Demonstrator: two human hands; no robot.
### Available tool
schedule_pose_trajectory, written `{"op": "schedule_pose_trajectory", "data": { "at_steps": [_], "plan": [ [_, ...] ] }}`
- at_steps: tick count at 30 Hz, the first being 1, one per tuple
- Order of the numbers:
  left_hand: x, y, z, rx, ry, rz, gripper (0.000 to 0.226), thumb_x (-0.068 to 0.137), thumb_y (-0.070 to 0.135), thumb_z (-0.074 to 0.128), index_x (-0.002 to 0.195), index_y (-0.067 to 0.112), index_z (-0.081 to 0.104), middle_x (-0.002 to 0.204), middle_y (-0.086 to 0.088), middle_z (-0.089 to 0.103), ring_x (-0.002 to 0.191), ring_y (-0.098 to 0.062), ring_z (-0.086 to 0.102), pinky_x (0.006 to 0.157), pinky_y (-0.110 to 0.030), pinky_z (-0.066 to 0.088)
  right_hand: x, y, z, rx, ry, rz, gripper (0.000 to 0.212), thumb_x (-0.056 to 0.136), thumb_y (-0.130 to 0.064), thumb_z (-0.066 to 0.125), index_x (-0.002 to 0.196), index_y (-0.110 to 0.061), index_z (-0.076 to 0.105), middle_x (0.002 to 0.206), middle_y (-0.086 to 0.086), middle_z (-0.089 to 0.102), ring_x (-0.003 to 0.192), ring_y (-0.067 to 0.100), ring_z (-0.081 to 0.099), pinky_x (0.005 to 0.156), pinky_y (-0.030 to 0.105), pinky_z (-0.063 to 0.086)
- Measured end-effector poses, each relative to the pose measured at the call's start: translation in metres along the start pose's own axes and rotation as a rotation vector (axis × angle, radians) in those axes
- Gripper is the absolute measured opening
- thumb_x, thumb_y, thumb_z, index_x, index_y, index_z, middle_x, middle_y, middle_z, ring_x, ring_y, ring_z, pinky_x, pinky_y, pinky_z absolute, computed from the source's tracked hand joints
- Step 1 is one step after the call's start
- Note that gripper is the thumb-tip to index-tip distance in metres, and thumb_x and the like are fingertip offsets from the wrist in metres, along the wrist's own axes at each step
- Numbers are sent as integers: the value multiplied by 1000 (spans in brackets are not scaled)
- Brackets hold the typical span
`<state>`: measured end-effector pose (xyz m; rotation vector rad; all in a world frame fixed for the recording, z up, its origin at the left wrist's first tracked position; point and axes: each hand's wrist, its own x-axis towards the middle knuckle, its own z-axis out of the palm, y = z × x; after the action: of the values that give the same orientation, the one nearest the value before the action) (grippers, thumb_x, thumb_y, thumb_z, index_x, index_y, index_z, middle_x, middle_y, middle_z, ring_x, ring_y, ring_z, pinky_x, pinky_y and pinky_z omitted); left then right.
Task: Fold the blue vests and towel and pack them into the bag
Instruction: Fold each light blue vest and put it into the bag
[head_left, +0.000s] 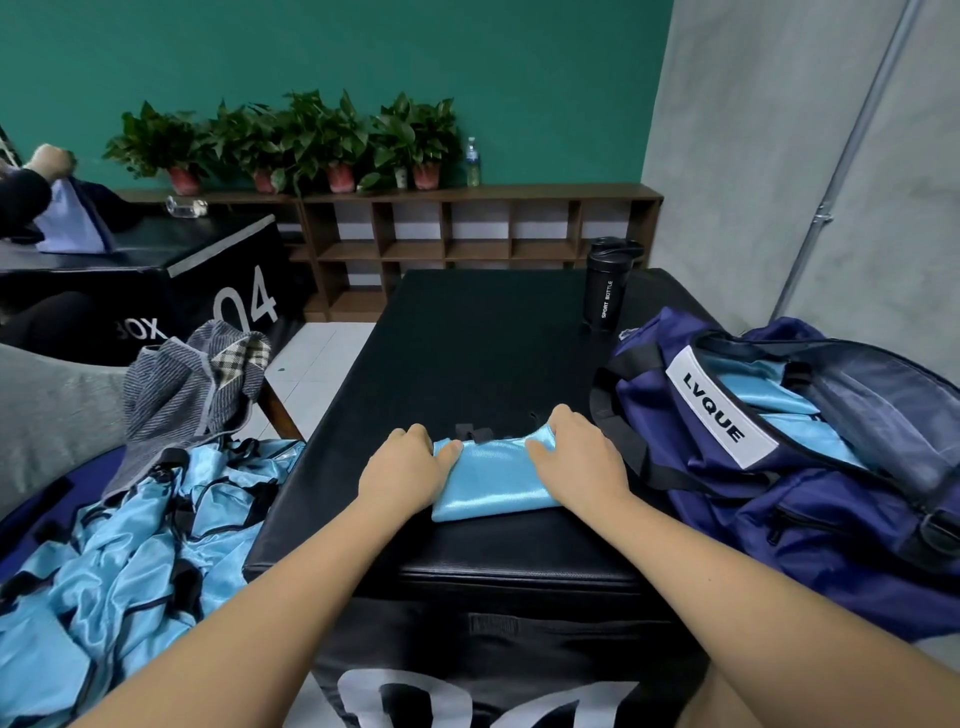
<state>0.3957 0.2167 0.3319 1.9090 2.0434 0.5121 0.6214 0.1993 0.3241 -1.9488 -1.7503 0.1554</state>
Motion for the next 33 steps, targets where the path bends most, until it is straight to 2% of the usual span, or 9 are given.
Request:
{"op": "schedule_pose_trajectory", "data": {
  "at_steps": [3,5,8,13,17,22,27,31,33],
  "plan": [
    [-1,2,-3,-174,-43,-34,45,96,63,58,94,18,53,97,0,66,87,-20,65,69,-37,48,3,4,9,-22,39,-24,24,100,-39,59,102,-22,42,106,0,52,102,31,55,85,45,42],
    [-2,3,-6,-457,-82,-90,45,87,61,67,88,19,52,98,-4,70,89,-25,72,79,-46,61,4,4,15,-47,66,-32,21,100,-36,58,108,-24,44,110,0,51,108,30,53,94,45,41],
    [-6,4,-13,-705,-103,-92,44,74,60,72,82,22,51,105,-9,72,99,-31,73,87,-53,64,5,3,18,-70,74,-38,28,101,-31,57,126,-25,47,121,0,51,115,28,50,99,44,38],
    [-12,8,-37,-741,-101,87,32,86,47,76,86,24,54,83,4,63,78,-14,58,70,-40,49,9,4,1,182,119,-185,35,100,-23,61,134,-27,54,133,-9,49,124,18,49,106,41,35],
    [-17,1,-65,-682,-137,294,29,95,42,74,92,22,53,81,4,59,76,-11,52,73,-35,41,8,-14,-33,445,-54,-335,43,97,-52,64,137,-39,56,134,-23,61,130,-2,52,114,36,40],
    [-34,11,-86,-625,-202,489,25,101,27,73,96,13,52,76,5,53,70,-11,45,68,-35,37,-6,-35,-70,346,-419,-401,78,79,-67,82,146,-55,43,135,-22,63,126,-2,57,111,33,46],
    [-49,39,-94,-685,-285,560,25,99,28,75,97,13,55,84,-20,56,75,-20,49,71,-40,40,-12,-30,-112,338,-523,-441,57,82,-50,88,132,-42,62,125,-20,68,114,2,65,102,35,53],
    [-57,75,-92,-799,-294,585,23,99,24,74,96,10,56,80,-4,61,77,-15,55,75,-36,43,-10,-11,-169,351,-548,-422,39,88,-41,86,122,-36,68,103,-6,70,84,2,63,78,26,52],
    [-57,96,-90,-823,-289,604,23,98,25,75,98,9,58,85,-4,67,80,-14,59,78,-35,47,-9,2,-200,294,-511,-421,37,91,-42,84,123,-37,66,96,-10,68,76,-2,59,70,18,46]
  ]
}}
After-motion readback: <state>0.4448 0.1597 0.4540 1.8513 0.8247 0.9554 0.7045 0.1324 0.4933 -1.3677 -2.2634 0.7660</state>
